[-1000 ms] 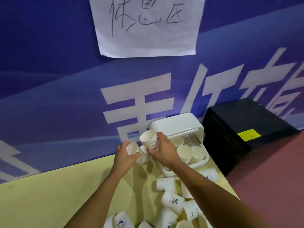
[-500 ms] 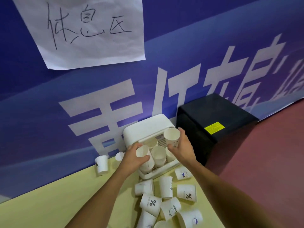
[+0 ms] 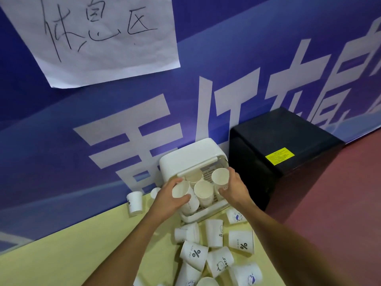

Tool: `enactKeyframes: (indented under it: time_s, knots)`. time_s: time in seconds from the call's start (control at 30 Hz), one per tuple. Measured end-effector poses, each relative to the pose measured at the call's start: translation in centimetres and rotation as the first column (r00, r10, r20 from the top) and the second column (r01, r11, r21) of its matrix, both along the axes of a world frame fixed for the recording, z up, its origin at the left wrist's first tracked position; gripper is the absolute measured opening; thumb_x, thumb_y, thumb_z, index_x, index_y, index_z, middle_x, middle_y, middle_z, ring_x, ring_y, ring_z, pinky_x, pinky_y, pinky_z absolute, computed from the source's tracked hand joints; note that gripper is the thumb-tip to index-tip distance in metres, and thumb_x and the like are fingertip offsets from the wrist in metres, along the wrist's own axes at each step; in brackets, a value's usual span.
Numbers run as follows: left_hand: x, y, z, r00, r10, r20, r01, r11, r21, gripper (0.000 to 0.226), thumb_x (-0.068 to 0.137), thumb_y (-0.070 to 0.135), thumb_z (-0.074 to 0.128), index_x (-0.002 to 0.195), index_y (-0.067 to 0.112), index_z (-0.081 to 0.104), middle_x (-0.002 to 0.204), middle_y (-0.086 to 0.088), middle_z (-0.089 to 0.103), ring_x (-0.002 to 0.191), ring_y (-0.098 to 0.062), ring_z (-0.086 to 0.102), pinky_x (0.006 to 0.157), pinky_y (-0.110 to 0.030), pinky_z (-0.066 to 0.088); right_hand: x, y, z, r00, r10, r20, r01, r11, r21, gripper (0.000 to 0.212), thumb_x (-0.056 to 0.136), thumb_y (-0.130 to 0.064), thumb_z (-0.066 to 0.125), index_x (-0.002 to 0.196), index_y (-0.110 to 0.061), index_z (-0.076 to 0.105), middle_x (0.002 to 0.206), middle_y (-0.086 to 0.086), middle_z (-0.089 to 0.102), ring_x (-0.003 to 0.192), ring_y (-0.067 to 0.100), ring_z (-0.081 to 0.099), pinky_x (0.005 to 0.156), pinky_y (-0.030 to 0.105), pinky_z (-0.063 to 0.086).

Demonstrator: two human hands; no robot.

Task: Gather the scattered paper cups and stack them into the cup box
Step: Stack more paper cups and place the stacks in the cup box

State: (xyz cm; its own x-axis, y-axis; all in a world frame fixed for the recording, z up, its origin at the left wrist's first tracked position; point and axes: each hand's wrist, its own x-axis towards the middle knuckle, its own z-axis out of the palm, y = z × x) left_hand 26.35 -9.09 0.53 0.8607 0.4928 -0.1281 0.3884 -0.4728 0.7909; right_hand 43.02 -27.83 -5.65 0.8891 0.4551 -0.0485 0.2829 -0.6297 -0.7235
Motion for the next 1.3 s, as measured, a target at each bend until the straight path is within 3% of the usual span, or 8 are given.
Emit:
enactKeyframes:
  time_s: [0.23, 0.47, 0.57, 0.63, 0.83, 0.97, 1.17, 1.3]
  knots:
    - [-0.5, 0.2, -1.1, 1.0, -0.001, -0.024, 0.001, 1.0, -0.016, 0.061, 0.075, 0.045, 0.075, 0.13, 0.04, 0.05, 0.129, 0.012, 0.053, 0.117, -0.005, 0.05, 0.101, -0.027, 0.043, 0.2, 0.3, -0.5, 1.0, 0.029, -0.004, -0.029, 1.0, -0.006, 0.085, 0.081, -0.016, 0.076, 0.148, -0.027, 0.026, 0.137, 0.001, 0.053, 0.116, 0.025, 0.059, 0.089, 0.037, 0.054]
    - [-1.1, 0.0, -1.4, 1.0, 0.0, -0.019, 0.0, 0.999, -0.032, 0.059, 0.076, 0.042, 0.076, 0.129, 0.039, 0.049, 0.131, 0.014, 0.051, 0.117, -0.001, 0.049, 0.092, -0.018, 0.038, 0.1, 0.8, -1.3, 0.999, 0.032, -0.043, -0.036, 0.994, -0.107, 0.095, 0.079, -0.025, 0.081, 0.152, -0.023, 0.021, 0.148, 0.005, 0.046, 0.129, 0.027, 0.052, 0.102, 0.045, 0.051]
    - [-1.4, 0.3, -1.7, 1.0, 0.012, -0.027, -0.013, 0.999, -0.034, 0.062, 0.075, 0.044, 0.074, 0.131, 0.037, 0.049, 0.132, 0.012, 0.051, 0.118, -0.003, 0.05, 0.094, -0.02, 0.039, -0.4, 0.8, -1.1, 0.998, 0.031, 0.047, -0.025, 0.992, -0.125, 0.082, 0.084, -0.026, 0.076, 0.15, -0.019, 0.028, 0.148, 0.004, 0.046, 0.134, 0.025, 0.047, 0.106, 0.041, 0.048]
    - [-1.5, 0.4, -1.6, 0.999, 0.028, -0.04, -0.029, 0.999, -0.029, 0.062, 0.077, 0.042, 0.073, 0.133, 0.035, 0.048, 0.133, 0.01, 0.051, 0.117, -0.005, 0.05, 0.095, -0.023, 0.041, -1.4, 1.1, -0.5, 0.997, 0.051, 0.056, -0.048, 0.998, -0.051, 0.071, 0.084, -0.029, 0.073, 0.146, -0.024, 0.037, 0.146, -0.001, 0.05, 0.133, 0.021, 0.049, 0.106, 0.041, 0.048]
    - [-0.9, -0.3, -0.4, 0.996, 0.084, -0.02, -0.084, 0.996, -0.031, 0.057, 0.079, 0.041, 0.072, 0.13, 0.034, 0.048, 0.131, 0.006, 0.052, 0.116, -0.011, 0.052, 0.092, -0.026, 0.043, -6.0, 2.3, 1.7, 0.962, 0.273, 0.022, -0.274, 0.958, 0.088, 0.063, 0.083, -0.033, 0.069, 0.142, -0.026, 0.049, 0.143, -0.01, 0.053, 0.13, 0.011, 0.05, 0.107, 0.028, 0.041]
    - [-0.2, -0.9, 0.3, 0.997, 0.077, -0.008, -0.077, 0.997, 0.004, 0.058, 0.081, 0.04, 0.072, 0.132, 0.031, 0.047, 0.132, 0.007, 0.051, 0.12, -0.014, 0.05, 0.092, -0.025, 0.041, -8.0, 2.5, 2.0, 0.939, 0.343, -0.042, -0.332, 0.929, 0.162, 0.068, 0.07, -0.041, 0.069, 0.136, -0.034, 0.052, 0.126, -0.017, 0.061, 0.112, 0.004, 0.058, 0.098, 0.031, 0.05]
    - [0.0, -1.8, -0.3, 0.999, 0.042, -0.017, -0.043, 0.998, -0.047, 0.067, 0.076, 0.045, 0.074, 0.135, 0.033, 0.045, 0.132, 0.008, 0.051, 0.12, -0.013, 0.05, 0.104, -0.035, 0.044, -8.3, 1.9, 2.4, 0.949, 0.316, 0.013, -0.313, 0.932, 0.181, 0.062, 0.074, -0.046, 0.073, 0.131, -0.034, 0.053, 0.118, -0.02, 0.061, 0.104, 0.001, 0.057, 0.089, 0.026, 0.051]
    - [-0.2, -2.2, -1.0, 0.998, 0.067, -0.021, -0.068, 0.995, -0.079, 0.067, 0.077, 0.047, 0.076, 0.134, 0.031, 0.045, 0.123, 0.005, 0.052, 0.106, -0.013, 0.056, 0.088, -0.027, 0.048, -6.9, 0.2, 2.2, 0.985, 0.169, 0.025, -0.171, 0.968, 0.183, 0.061, 0.076, -0.05, 0.075, 0.13, -0.031, 0.054, 0.111, -0.015, 0.059, 0.102, 0.006, 0.056, 0.081, 0.027, 0.05]
